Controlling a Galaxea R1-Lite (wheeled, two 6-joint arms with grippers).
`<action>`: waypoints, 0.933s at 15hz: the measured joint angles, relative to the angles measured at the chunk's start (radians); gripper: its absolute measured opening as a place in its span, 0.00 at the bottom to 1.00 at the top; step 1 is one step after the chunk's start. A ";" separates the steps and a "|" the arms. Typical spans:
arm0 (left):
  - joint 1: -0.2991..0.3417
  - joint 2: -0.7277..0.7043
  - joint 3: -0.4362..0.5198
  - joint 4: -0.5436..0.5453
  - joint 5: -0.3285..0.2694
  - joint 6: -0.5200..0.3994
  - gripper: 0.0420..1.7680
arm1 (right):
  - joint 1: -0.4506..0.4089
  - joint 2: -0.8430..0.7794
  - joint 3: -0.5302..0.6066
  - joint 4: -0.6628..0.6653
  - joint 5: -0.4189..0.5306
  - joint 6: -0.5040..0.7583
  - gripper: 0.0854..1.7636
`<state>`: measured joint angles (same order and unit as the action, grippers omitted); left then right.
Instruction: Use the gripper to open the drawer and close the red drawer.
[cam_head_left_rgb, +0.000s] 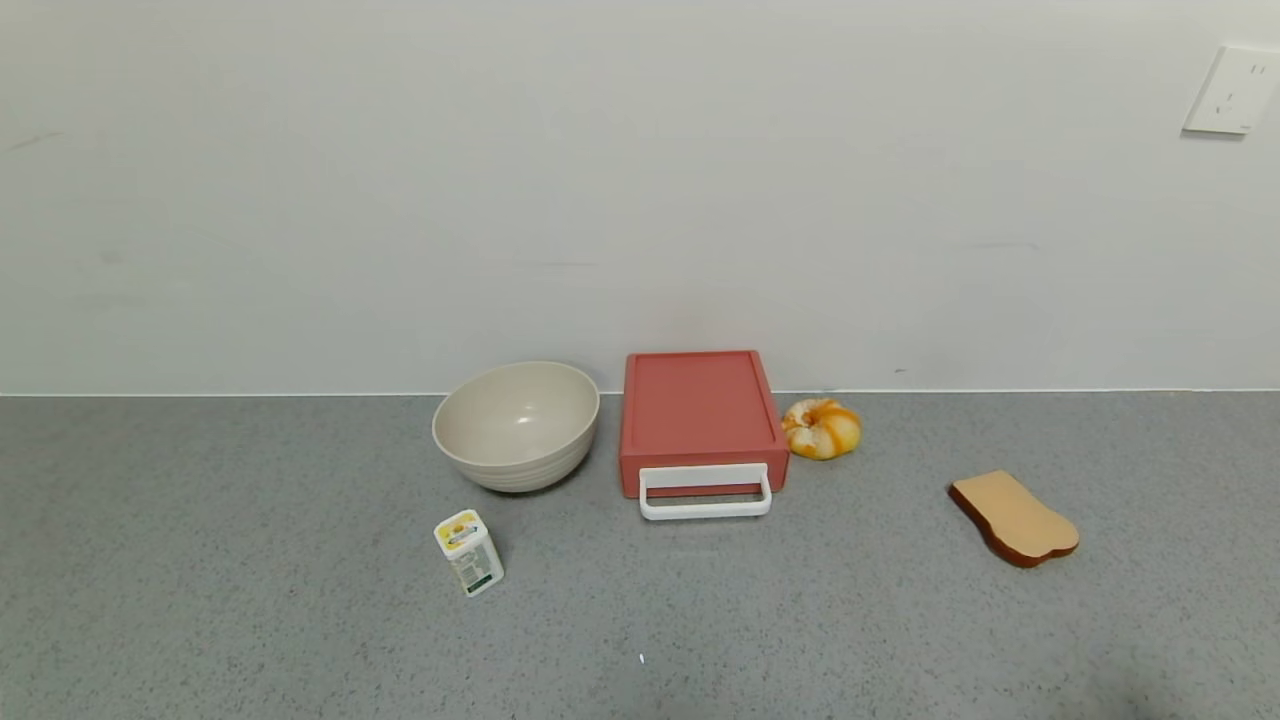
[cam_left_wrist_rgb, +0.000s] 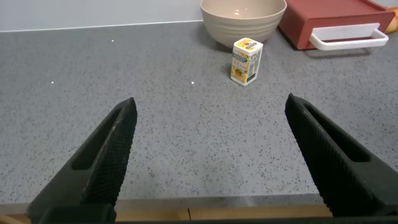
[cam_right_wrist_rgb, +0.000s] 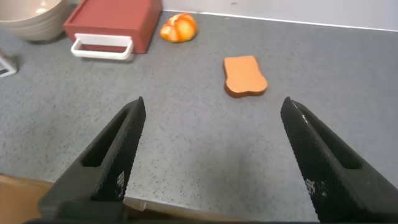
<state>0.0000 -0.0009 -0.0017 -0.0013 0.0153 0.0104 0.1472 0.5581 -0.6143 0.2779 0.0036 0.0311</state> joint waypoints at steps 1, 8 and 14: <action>0.000 0.000 0.000 0.000 0.000 0.000 0.97 | -0.025 -0.044 0.003 0.029 -0.002 0.000 0.91; 0.000 0.000 0.000 0.000 0.000 -0.001 0.97 | -0.123 -0.321 0.013 0.203 -0.004 -0.007 0.95; 0.000 0.000 0.000 0.000 0.001 -0.001 0.97 | -0.147 -0.528 0.126 0.209 -0.070 -0.061 0.96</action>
<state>0.0000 -0.0009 -0.0017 -0.0017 0.0162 0.0091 0.0000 0.0302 -0.4883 0.4868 -0.0664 -0.0298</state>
